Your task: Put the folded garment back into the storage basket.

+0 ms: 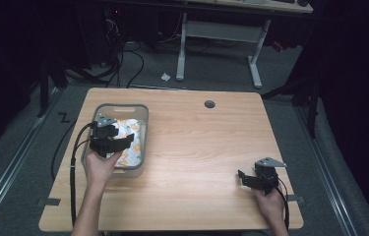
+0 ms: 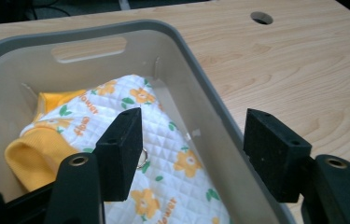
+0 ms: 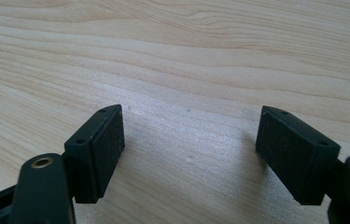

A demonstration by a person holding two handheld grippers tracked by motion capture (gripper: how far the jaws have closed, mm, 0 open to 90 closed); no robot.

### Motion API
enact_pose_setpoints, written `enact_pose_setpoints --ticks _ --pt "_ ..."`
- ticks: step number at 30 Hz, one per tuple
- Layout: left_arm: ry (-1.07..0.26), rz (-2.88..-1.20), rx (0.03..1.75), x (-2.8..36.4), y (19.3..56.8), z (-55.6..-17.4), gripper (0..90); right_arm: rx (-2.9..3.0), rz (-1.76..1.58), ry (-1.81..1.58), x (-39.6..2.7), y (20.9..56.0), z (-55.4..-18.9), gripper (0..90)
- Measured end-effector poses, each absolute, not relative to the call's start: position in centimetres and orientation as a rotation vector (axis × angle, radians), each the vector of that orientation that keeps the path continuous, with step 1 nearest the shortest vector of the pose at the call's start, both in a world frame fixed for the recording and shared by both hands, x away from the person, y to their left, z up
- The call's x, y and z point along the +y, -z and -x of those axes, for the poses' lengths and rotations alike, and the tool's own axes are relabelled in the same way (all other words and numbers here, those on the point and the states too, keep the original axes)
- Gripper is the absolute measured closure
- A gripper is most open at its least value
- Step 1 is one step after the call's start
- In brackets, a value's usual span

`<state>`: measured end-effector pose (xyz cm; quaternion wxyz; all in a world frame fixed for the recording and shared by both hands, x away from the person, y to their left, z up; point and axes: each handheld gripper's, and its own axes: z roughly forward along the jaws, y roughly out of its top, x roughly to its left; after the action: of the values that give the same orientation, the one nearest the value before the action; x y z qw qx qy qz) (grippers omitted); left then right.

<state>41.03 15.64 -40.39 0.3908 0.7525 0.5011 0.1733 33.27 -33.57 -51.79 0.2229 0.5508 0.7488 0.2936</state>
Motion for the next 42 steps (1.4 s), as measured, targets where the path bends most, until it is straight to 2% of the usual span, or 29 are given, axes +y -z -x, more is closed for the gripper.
enact_pose_setpoints --ticks 42 --pt "-0.45 -1.952 1.116 11.1 39.3 -37.9 36.2 2.068 -1.521 -0.811 -33.6 51.8 -33.3 23.8"
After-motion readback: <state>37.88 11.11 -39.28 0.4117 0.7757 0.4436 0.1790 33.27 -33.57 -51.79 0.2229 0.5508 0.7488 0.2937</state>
